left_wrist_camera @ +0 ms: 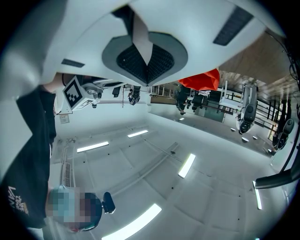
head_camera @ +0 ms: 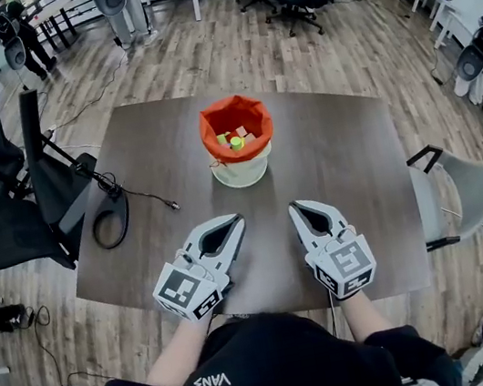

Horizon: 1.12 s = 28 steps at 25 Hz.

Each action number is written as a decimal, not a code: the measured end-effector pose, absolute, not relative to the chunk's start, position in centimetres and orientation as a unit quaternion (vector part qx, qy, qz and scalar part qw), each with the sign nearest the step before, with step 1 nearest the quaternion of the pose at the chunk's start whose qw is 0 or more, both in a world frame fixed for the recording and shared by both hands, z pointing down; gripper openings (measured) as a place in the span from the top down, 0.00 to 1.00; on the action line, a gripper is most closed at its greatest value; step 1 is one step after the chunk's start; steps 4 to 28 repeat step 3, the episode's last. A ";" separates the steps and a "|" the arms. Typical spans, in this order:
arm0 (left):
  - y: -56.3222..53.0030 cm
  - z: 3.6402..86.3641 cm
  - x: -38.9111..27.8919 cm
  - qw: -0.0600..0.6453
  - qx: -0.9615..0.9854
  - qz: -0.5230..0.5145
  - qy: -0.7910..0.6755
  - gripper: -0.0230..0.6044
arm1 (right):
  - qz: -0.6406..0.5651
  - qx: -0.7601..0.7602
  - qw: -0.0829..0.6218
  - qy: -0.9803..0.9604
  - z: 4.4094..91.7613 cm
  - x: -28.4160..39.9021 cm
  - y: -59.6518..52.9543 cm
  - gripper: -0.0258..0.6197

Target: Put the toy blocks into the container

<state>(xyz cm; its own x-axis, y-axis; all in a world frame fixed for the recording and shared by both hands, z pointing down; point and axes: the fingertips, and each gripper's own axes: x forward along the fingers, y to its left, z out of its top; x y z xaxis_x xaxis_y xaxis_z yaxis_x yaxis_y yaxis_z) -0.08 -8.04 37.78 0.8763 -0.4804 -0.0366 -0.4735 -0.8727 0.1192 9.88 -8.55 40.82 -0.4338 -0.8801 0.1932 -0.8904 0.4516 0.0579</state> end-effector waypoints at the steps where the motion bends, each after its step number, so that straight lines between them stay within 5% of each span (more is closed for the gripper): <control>1: -8.0 37.8 0.0 0.053 0.967 -0.033 -0.246 0.95 | 0.027 0.523 0.097 -0.846 40.8 9.9 -8.5 0.93; 28: -7.9 37.7 0.1 0.053 0.967 -0.033 -0.245 0.95 | 0.027 0.523 0.096 -0.847 40.8 10.0 -8.5 0.93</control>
